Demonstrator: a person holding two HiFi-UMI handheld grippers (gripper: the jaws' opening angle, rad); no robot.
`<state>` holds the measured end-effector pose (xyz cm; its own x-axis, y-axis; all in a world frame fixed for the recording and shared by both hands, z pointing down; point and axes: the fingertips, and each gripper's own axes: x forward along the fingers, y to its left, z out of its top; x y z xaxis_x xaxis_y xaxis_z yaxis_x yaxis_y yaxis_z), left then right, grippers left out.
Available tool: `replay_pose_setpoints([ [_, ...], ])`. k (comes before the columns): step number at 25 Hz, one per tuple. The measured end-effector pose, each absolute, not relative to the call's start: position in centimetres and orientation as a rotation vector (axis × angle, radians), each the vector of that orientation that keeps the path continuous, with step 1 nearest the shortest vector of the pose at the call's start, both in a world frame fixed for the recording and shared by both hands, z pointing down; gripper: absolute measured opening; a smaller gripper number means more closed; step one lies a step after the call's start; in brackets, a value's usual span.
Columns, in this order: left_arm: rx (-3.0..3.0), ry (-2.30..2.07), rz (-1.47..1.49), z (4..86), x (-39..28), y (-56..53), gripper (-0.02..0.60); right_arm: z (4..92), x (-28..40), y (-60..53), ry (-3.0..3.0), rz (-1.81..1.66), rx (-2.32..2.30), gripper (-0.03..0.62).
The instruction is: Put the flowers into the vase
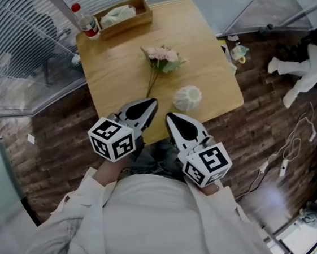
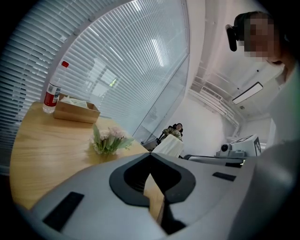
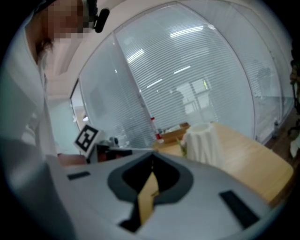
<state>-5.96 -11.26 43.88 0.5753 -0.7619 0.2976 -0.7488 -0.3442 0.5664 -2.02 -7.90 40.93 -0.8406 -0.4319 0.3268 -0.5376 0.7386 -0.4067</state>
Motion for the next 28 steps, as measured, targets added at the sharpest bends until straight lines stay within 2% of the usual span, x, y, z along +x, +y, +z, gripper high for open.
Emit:
replay_pose_setpoints([
  [16,2.029,-1.347,0.153,49.5,-9.8,-15.7,0.015,44.8,-4.6,-7.5,-2.665,0.927,0.714,0.012],
  [20,2.011,-1.341,0.197,50.9,-9.8,-17.1,0.061,45.4,-4.8,-8.1,-2.657,0.955,0.743,0.012],
  [23,2.008,-1.357,0.229,51.7,-9.8,-18.1,0.132,45.6,-4.9,-8.8,-2.678,0.93,0.768,0.012],
  [28,1.996,-1.315,0.291,53.8,-9.3,-19.4,0.191,46.2,-5.2,-9.7,-2.681,0.939,0.787,0.012],
])
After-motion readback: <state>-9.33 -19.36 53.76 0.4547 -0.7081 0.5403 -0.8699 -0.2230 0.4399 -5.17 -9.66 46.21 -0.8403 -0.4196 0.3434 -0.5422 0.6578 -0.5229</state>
